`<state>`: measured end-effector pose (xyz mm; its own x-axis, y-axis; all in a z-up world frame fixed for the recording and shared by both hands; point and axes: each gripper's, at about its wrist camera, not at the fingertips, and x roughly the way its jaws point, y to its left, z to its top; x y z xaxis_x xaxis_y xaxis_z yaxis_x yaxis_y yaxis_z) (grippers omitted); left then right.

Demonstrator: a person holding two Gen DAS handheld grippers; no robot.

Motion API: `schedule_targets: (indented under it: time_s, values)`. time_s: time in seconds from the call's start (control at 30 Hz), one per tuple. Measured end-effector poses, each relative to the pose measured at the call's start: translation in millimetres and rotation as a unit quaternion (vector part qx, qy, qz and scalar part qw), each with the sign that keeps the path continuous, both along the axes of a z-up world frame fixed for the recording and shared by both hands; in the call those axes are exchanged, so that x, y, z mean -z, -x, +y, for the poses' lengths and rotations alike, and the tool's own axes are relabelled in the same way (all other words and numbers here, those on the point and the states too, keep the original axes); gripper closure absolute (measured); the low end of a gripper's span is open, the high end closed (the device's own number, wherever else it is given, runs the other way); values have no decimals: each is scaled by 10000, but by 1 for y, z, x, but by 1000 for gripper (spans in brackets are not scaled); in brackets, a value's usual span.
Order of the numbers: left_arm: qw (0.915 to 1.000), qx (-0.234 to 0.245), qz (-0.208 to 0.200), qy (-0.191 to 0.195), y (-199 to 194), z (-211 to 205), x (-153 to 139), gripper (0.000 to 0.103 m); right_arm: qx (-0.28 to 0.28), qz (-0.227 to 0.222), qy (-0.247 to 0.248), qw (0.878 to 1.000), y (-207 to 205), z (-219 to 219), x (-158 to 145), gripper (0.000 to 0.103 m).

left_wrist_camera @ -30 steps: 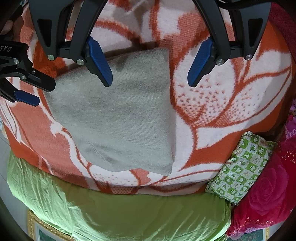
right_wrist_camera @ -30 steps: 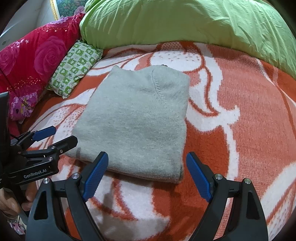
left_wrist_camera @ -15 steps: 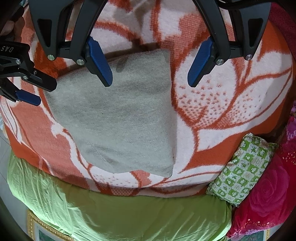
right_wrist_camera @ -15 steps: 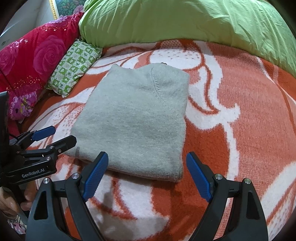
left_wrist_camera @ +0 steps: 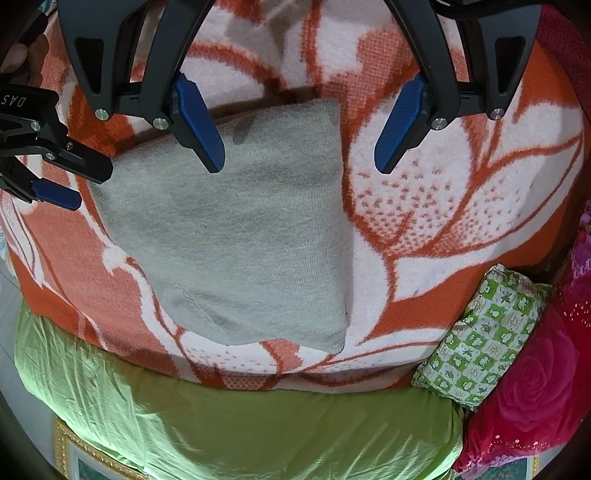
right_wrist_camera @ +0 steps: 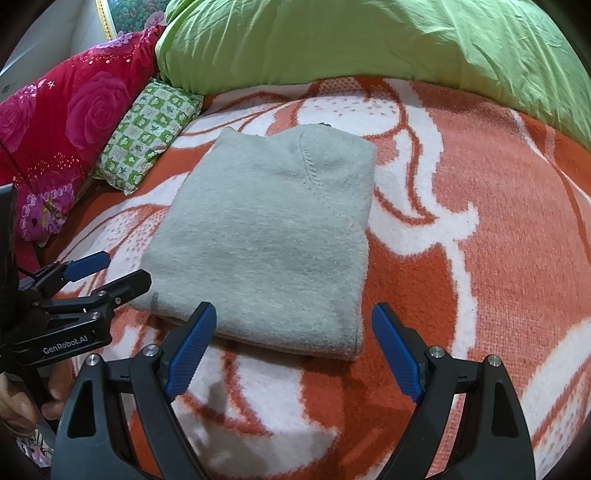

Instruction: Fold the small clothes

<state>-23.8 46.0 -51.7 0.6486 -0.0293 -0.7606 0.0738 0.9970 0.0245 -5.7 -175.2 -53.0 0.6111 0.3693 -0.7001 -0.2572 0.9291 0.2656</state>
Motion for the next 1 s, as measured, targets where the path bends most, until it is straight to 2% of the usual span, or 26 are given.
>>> schedule_targets:
  time_s: [1.0]
  values:
    - [10000,80,-9,-18,-1,-2,-2,19,-26,-16,-55,10000,1,0,-3,17]
